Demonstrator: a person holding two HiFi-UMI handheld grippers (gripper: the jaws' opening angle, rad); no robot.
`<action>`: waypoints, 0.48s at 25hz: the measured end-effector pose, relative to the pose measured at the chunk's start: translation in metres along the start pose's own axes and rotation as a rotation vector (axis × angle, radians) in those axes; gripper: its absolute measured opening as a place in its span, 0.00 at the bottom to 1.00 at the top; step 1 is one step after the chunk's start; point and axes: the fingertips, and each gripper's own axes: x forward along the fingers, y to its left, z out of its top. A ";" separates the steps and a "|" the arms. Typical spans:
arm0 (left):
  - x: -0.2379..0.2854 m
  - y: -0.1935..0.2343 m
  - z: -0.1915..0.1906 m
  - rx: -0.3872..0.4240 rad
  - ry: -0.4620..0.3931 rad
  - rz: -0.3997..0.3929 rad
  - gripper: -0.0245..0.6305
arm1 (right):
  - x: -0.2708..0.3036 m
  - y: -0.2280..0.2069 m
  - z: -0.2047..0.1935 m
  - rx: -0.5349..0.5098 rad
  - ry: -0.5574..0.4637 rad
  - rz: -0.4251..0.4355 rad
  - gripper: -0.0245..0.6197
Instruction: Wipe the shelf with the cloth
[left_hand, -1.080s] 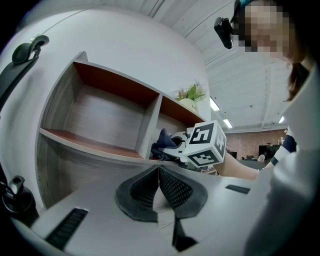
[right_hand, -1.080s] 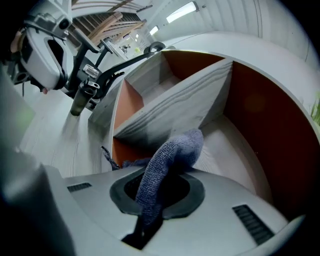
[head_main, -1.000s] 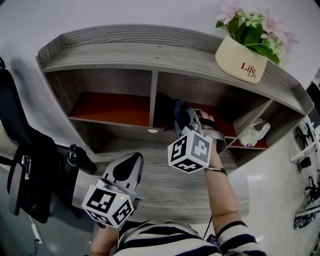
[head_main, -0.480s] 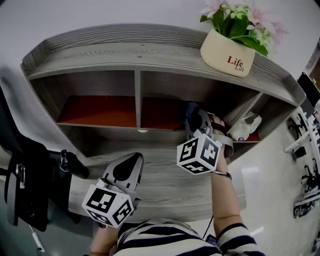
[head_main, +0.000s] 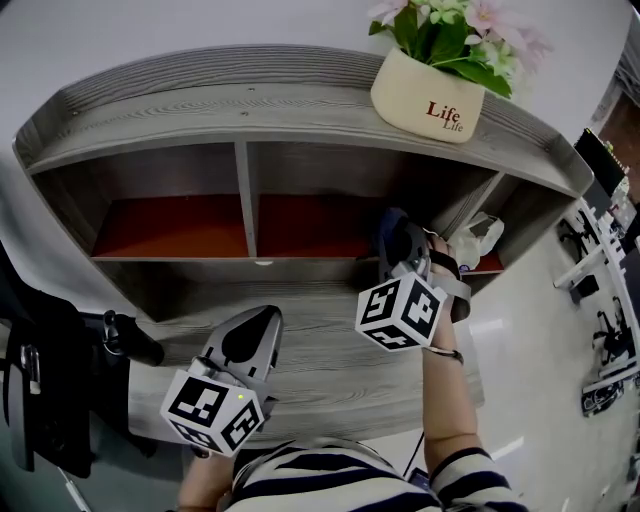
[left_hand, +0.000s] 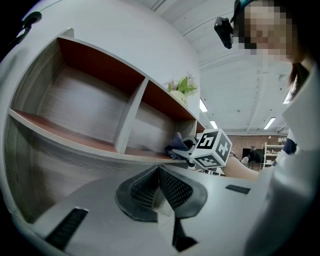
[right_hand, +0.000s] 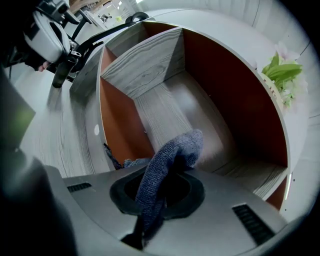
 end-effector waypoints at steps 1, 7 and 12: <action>0.001 -0.001 0.000 -0.002 0.001 -0.004 0.06 | -0.001 -0.002 -0.003 0.002 0.010 -0.005 0.11; 0.004 -0.005 -0.002 -0.006 0.004 -0.020 0.06 | -0.004 -0.008 -0.018 0.032 0.053 -0.032 0.11; 0.003 -0.004 -0.001 -0.013 -0.007 -0.015 0.06 | -0.006 -0.013 -0.016 0.039 0.026 -0.048 0.11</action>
